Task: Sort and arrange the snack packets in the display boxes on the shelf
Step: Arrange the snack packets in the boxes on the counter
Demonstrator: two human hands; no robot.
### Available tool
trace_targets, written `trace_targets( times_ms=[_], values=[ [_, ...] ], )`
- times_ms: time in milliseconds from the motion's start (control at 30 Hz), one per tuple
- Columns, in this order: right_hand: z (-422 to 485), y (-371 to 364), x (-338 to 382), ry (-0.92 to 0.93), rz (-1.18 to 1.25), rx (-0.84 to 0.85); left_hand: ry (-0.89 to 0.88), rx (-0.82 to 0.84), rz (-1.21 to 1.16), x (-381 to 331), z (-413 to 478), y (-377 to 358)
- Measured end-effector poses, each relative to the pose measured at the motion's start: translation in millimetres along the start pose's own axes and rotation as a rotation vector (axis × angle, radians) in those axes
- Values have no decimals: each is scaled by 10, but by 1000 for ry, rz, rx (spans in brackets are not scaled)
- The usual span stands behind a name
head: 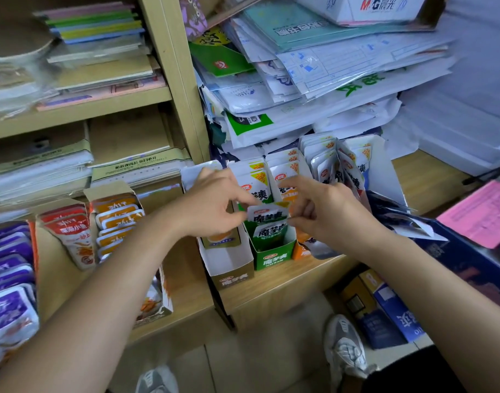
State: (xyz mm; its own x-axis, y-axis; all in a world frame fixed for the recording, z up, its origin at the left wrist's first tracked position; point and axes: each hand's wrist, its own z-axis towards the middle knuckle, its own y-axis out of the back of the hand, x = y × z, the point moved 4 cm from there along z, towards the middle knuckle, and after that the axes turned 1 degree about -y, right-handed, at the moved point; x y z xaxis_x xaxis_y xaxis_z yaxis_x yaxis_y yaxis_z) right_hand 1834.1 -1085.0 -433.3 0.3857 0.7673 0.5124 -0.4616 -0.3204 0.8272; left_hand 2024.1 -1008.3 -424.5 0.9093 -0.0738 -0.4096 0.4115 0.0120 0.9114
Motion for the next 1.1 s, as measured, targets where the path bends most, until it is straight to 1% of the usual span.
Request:
trace_targets(
  times_ms=[67,100,133,167,233,267,333,400,467,567,633,700,767,833,933,1000,1100],
  values=[
    [2,-26,16,26,-18,21,-15,40,-27,22,-38,67],
    [9,-36,23,57,-27,15,-15,10,-37,48,-38,96],
    [17,-46,25,97,-42,3,-2,-59,-45,74,-30,127],
    [24,-57,22,128,-60,-3,6,-165,-12,108,-18,160],
    [36,-90,9,132,-70,13,34,-350,173,152,8,190],
    [38,-102,6,135,-63,22,50,-386,279,161,25,171],
    [37,-114,14,161,-43,41,72,-370,417,147,68,89],
    [42,-120,3,165,-22,71,84,-342,469,117,106,12],
    [47,-121,-29,150,-9,104,92,-329,470,100,152,-33],
    [21,-126,-67,107,21,184,109,-353,373,117,204,-47],
    [-14,-120,-86,66,44,245,89,-382,332,131,210,-64],
    [-50,-110,-89,54,60,295,63,-430,299,126,197,-58],
    [-68,-105,-88,59,66,320,33,-516,282,97,175,-10],
    [-61,-97,-84,62,66,291,5,-633,289,58,145,56],
    [-16,-72,-51,88,36,157,2,-741,322,21,115,111],
    [28,-74,-39,93,13,93,7,-739,323,18,118,107],
    [86,-107,-41,102,-21,58,30,-662,306,60,148,72]
  ],
)
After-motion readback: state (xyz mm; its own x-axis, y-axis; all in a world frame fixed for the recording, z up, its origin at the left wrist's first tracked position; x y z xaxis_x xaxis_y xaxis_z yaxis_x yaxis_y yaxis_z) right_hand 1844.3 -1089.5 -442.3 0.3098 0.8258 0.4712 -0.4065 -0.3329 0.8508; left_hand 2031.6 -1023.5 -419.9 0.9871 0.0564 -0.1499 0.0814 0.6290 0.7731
